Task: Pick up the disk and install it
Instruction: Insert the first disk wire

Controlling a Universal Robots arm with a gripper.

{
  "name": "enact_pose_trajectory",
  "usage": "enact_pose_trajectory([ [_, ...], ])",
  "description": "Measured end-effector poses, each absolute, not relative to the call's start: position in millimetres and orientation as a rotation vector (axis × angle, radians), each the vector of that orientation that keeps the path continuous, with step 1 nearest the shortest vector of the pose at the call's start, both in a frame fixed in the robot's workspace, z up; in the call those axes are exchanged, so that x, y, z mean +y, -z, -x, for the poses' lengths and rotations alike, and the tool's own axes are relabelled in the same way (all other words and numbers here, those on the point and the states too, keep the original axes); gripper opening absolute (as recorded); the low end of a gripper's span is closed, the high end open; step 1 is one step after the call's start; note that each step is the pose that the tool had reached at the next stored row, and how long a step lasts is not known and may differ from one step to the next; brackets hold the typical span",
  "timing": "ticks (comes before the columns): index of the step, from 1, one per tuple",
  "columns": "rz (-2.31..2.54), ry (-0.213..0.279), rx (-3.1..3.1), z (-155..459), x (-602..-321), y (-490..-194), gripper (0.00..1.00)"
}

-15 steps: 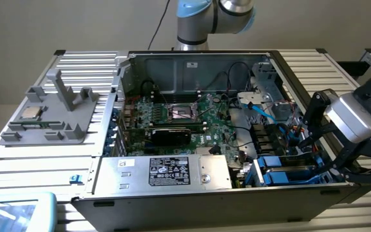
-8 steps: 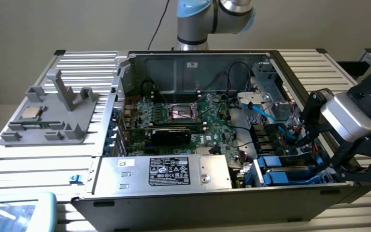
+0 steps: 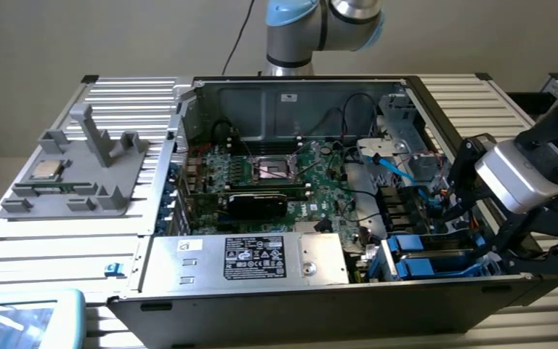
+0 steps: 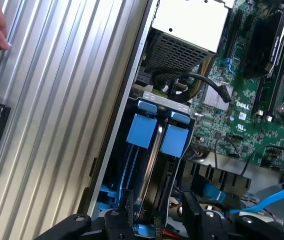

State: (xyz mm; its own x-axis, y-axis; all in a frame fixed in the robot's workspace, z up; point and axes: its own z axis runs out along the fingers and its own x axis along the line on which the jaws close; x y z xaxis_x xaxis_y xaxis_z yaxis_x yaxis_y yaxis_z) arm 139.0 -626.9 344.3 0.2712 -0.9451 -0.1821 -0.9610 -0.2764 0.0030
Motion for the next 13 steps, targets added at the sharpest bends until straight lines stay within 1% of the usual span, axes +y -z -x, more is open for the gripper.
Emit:
enact_pose_trajectory([
  [8, 2.446, -0.228, 1.783, -138.1, -620.7, -340.1, 0.52],
  [13, 2.443, -0.248, 1.755, -141.6, -620.6, -337.8, 0.52],
])
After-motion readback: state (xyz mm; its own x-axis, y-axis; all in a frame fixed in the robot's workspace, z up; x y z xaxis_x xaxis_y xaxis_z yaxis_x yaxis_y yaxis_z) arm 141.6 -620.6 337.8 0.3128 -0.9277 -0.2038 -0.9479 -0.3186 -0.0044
